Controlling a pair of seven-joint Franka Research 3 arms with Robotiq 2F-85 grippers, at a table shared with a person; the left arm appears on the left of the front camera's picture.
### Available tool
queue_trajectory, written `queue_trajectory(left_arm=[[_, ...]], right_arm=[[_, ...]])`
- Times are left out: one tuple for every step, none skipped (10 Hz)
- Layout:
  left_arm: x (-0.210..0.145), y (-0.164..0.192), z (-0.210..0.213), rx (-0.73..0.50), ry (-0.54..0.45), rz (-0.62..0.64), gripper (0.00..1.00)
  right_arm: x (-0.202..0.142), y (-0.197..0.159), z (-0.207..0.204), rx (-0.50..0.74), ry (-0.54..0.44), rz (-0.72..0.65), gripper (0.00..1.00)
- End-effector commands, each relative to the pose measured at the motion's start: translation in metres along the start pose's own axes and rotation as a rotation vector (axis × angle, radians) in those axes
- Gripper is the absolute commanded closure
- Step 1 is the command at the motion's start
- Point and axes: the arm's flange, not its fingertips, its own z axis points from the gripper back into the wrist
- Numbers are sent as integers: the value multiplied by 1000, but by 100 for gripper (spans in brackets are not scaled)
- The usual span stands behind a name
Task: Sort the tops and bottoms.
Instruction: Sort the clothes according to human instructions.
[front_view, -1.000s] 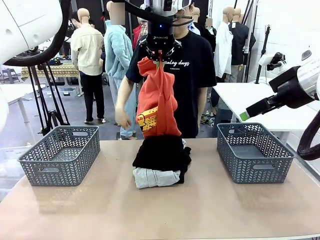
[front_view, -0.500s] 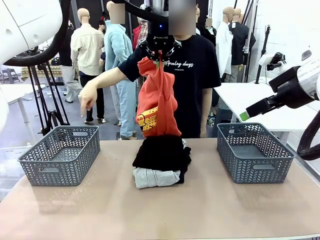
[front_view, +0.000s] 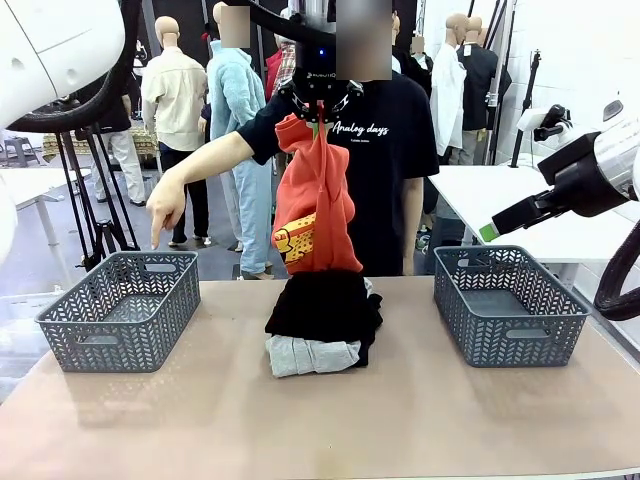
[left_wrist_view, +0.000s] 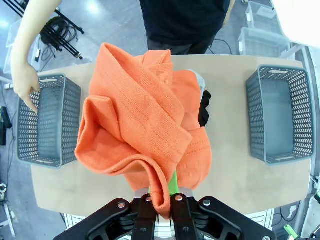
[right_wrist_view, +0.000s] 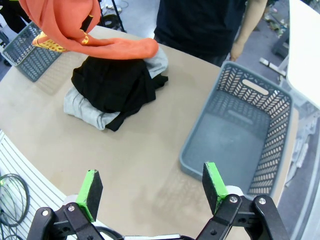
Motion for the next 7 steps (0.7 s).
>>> queue_trajectory(left_arm=[[0,4,5,-2,-12,3,100],[0,4,5,-2,-12,3,100],[0,4,5,-2,-12,3,100],[0,0,0,0,0,0,100],[5,15,22,-29,-14,-15,100],[7,30,47,-13,-62,-23,100],[10,46,75,8,-102,-32,100]], right_arm=[[1,1,-2,19,-12,-13,0],[1,1,-2,19,-12,-13,0],[1,1,-2,19,-12,-13,0],[1,1,-2,19,-12,-13,0],[1,1,-2,19,-12,-13,0],[1,1,-2,19,-12,-13,0],[1,1,-2,19,-12,-13,0]])
